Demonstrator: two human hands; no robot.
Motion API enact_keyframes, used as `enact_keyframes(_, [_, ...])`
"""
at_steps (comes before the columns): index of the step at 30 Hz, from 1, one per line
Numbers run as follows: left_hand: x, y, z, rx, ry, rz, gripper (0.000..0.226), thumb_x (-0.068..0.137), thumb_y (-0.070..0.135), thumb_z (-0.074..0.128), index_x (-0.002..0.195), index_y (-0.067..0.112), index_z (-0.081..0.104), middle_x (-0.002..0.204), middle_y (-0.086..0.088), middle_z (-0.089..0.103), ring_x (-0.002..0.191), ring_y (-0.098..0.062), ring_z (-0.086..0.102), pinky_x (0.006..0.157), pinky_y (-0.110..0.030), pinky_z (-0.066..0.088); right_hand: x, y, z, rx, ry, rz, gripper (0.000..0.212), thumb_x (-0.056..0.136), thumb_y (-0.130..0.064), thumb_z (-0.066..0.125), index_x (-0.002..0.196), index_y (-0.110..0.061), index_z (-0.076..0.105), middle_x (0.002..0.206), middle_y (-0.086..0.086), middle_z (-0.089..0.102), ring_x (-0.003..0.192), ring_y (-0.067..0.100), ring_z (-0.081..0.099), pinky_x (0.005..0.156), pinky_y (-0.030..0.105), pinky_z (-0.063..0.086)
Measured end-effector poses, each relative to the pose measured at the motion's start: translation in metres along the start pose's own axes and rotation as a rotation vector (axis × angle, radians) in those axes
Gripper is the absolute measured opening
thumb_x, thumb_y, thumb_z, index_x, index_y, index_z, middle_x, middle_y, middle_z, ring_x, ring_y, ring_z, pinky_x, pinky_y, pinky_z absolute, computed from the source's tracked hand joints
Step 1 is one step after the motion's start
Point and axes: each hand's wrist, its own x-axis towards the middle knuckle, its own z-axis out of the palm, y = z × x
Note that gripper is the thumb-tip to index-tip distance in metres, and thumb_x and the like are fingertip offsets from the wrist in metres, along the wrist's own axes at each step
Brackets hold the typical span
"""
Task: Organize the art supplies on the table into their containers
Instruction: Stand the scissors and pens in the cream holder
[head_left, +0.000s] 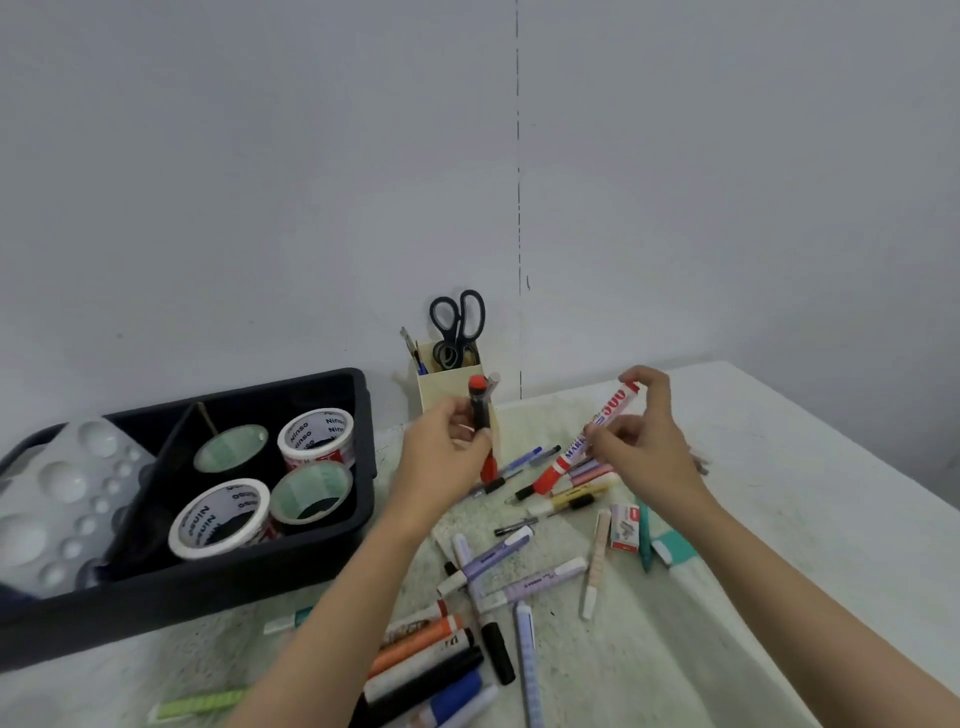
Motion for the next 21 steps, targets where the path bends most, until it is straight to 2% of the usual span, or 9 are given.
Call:
enact_keyframes(2, [0.012,0.002,-0.015,0.003,0.083,0.044,0.022,0.085,0.007,0.064,0.1,0.022,0.055,0.085,0.014,0.059,0.077,-0.001,0.056,0.069,-0.013,0.047,0.021,-0.011,0.017,-0.042,0.004,-0.087,0.045,0.088,-0.008,0.06,0.113,-0.028,0.027,0.064,0.012,0.063,0.049,0.01,0.053,0.05,0.019,0.044])
enact_keyframes(4, [0.023,0.001,-0.027,0.006,0.141,0.075,0.022,0.084,0.004,0.065,0.096,0.019,0.057,0.083,0.012,0.061,0.075,-0.001,0.059,0.068,-0.013,0.05,0.043,-0.021,0.034,-0.07,0.002,-0.182,0.044,0.088,-0.01,0.059,0.111,-0.029,0.026,0.065,0.004,0.062,0.049,0.004,0.051,0.051,0.017,0.043])
enact_keyframes(7, [0.036,-0.004,-0.036,0.006,0.186,0.129,0.021,0.082,-0.003,0.065,0.092,0.015,0.058,0.079,0.009,0.063,0.07,0.005,0.063,0.065,-0.006,0.047,0.069,-0.031,0.059,-0.148,-0.034,-0.32,0.043,0.09,-0.013,0.058,0.111,-0.033,0.026,0.076,-0.008,0.061,0.068,-0.002,0.061,0.062,0.017,0.049])
enact_keyframes(9, [0.044,-0.009,-0.039,0.009,0.2,0.156,0.023,0.081,-0.006,0.063,0.089,0.014,0.057,0.078,0.008,0.063,0.068,0.009,0.063,0.065,-0.006,0.047,0.082,-0.032,0.074,-0.234,-0.048,-0.411,0.041,0.091,-0.015,0.057,0.118,-0.029,0.029,0.082,-0.006,0.06,0.078,0.009,0.064,0.066,0.026,0.052])
enact_keyframes(11, [0.053,-0.016,-0.039,0.045,0.211,0.168,0.025,0.081,-0.005,0.064,0.088,0.018,0.056,0.079,0.007,0.063,0.073,0.001,0.065,0.069,-0.015,0.051,0.093,-0.028,0.086,-0.316,-0.059,-0.492,0.042,0.092,-0.015,0.056,0.121,-0.028,0.029,0.08,0.001,0.062,0.076,0.022,0.064,0.064,0.037,0.051])
enact_keyframes(12, [0.057,-0.02,-0.038,0.072,0.21,0.172,0.025,0.081,-0.003,0.064,0.087,0.019,0.055,0.08,0.006,0.064,0.077,-0.004,0.066,0.072,-0.021,0.054,0.097,-0.026,0.092,-0.363,-0.073,-0.521,0.043,0.091,-0.014,0.056,0.121,-0.028,0.03,0.075,0.004,0.062,0.072,0.026,0.062,0.062,0.039,0.048])
enact_keyframes(14, [0.064,-0.026,-0.037,0.091,0.194,0.17,0.024,0.081,0.0,0.064,0.09,0.021,0.056,0.083,0.006,0.065,0.08,-0.009,0.067,0.076,-0.028,0.056,0.104,-0.017,0.1,-0.457,-0.111,-0.551,0.041,0.091,-0.011,0.057,0.123,-0.023,0.035,0.063,0.0,0.057,0.062,0.026,0.056,0.063,0.03,0.037])
enact_keyframes(17, [0.073,-0.027,-0.034,0.14,0.174,0.197,0.023,0.081,0.004,0.066,0.094,0.021,0.058,0.084,0.014,0.063,0.08,0.0,0.062,0.075,-0.019,0.051,0.107,-0.009,0.106,-0.546,-0.175,-0.524,0.036,0.092,-0.012,0.055,0.126,-0.014,0.044,0.059,-0.005,0.047,0.067,0.027,0.05,0.07,0.023,0.025])
enact_keyframes(21, [0.082,-0.027,-0.031,0.151,0.098,0.188,0.022,0.081,0.003,0.064,0.093,0.021,0.059,0.078,0.015,0.061,0.074,0.008,0.058,0.067,-0.008,0.044,0.113,-0.002,0.113,-0.605,-0.249,-0.544,0.043,0.09,-0.01,0.054,0.13,-0.017,0.04,0.075,-0.001,0.066,0.072,0.025,0.058,0.088,0.029,0.035])
